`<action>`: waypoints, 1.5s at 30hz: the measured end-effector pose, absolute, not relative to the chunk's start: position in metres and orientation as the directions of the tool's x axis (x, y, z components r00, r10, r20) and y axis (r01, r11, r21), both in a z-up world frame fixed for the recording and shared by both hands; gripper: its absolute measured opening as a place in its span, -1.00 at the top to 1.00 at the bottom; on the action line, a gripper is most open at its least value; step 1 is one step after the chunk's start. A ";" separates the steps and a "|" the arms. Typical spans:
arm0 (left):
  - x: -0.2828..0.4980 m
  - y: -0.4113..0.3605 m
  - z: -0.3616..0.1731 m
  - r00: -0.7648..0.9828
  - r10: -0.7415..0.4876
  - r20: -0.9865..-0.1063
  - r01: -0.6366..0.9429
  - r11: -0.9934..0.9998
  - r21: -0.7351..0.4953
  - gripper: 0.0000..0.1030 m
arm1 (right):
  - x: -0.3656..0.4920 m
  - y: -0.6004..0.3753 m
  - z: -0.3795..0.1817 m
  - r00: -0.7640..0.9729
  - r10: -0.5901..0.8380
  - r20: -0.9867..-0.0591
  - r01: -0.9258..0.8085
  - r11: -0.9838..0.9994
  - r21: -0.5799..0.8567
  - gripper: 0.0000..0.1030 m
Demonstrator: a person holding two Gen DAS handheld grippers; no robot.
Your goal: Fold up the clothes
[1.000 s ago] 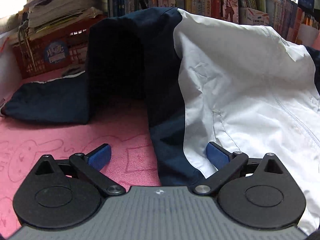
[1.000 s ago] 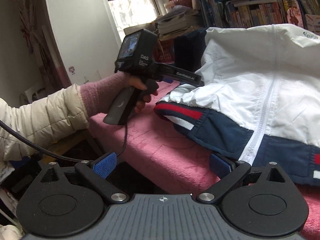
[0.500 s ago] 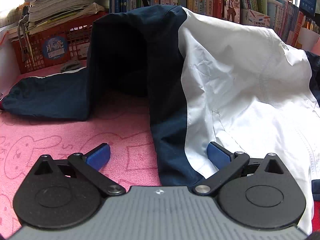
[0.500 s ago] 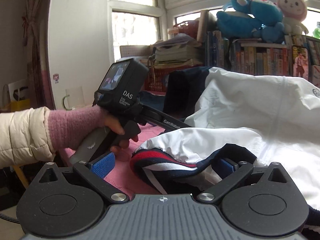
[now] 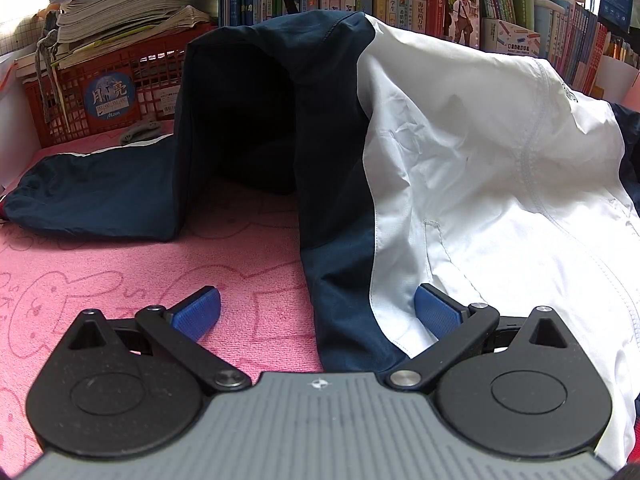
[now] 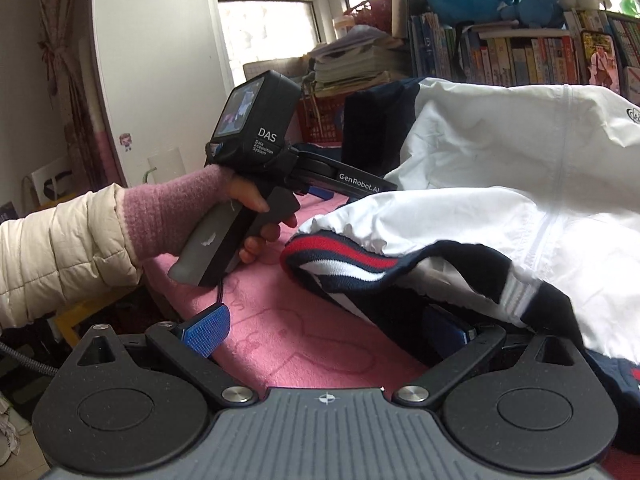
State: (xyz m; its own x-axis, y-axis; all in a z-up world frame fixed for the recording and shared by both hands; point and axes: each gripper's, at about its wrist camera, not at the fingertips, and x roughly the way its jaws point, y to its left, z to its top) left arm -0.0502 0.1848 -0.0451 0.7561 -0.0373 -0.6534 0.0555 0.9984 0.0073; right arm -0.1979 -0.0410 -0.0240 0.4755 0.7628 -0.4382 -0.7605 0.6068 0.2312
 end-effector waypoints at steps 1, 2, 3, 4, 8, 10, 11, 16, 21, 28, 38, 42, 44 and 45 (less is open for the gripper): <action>-0.050 0.185 -0.045 0.756 -0.037 -0.654 0.055 0.998 0.008 -1.00 | -0.193 -0.031 -0.024 0.460 0.778 -0.428 -0.770 0.589 0.245 -1.00; -0.050 0.185 -0.045 0.756 -0.037 -0.654 0.055 0.998 0.008 -1.00 | -0.188 -0.020 -0.024 0.442 0.794 -0.417 -0.780 0.570 0.259 -1.00; -0.050 0.185 -0.045 0.756 -0.036 -0.654 0.055 0.998 0.008 -1.00 | -0.183 -0.009 -0.024 0.424 0.809 -0.407 -0.789 0.551 0.272 -1.00; -0.050 0.185 -0.045 0.756 -0.036 -0.654 0.055 0.998 0.008 -1.00 | -0.179 0.003 -0.025 0.402 0.822 -0.404 -0.802 0.528 0.277 -1.00; -0.050 0.184 -0.045 0.756 -0.036 -0.654 0.055 0.998 0.008 -1.00 | -0.186 0.027 -0.025 0.329 0.840 -0.432 -0.840 0.469 0.272 -1.00; -0.051 0.184 -0.045 0.756 -0.036 -0.654 0.054 0.998 0.008 -1.00 | -0.194 0.022 -0.025 0.273 0.858 -0.435 -0.860 0.420 0.289 -1.00; -0.051 0.184 -0.045 0.756 -0.036 -0.653 0.054 0.999 0.008 -1.00 | -0.197 0.018 -0.025 0.253 0.864 -0.435 -0.859 0.408 0.311 -1.00; -0.051 0.183 -0.045 0.757 -0.035 -0.653 0.053 0.999 0.007 -1.00 | -0.211 0.000 -0.028 0.150 0.890 -0.431 -0.843 0.343 0.415 -0.98; -0.051 0.183 -0.045 0.757 -0.034 -0.652 0.052 0.999 0.008 -1.00 | -0.220 -0.022 -0.028 0.081 0.910 -0.406 -0.807 0.299 0.509 -0.93; -0.073 0.172 -0.037 0.803 0.019 -0.595 0.052 0.994 0.101 -0.96 | -0.209 -0.092 0.000 0.388 0.825 -0.410 -0.737 0.545 0.399 -0.96; -0.183 0.130 0.004 0.864 -0.221 -0.453 0.292 0.952 0.093 -1.00 | -0.251 -0.127 -0.008 0.805 0.383 -0.452 -0.579 0.670 -0.464 -0.94; -0.207 0.104 -0.004 0.816 -0.309 -0.489 0.424 0.895 0.140 -1.00 | -0.249 -0.135 -0.013 0.842 0.331 -0.426 -0.524 0.693 -0.495 -0.94; -0.214 0.090 -0.012 0.805 -0.312 -0.505 0.461 0.865 0.200 -1.00 | -0.239 -0.136 -0.013 0.856 0.306 -0.416 -0.494 0.720 -0.488 -0.86; -0.215 0.081 -0.018 0.809 -0.290 -0.511 0.463 0.850 0.251 -1.00 | -0.234 -0.136 -0.013 0.863 0.293 -0.411 -0.479 0.733 -0.483 -0.79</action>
State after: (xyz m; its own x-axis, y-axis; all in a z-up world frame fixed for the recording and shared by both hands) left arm -0.2147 0.0812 -0.0175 0.8094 -0.2902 -0.5106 0.4629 0.8502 0.2506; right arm -0.2340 -0.1364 -0.0133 0.8633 0.2927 -0.4111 -0.4787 0.7329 -0.4834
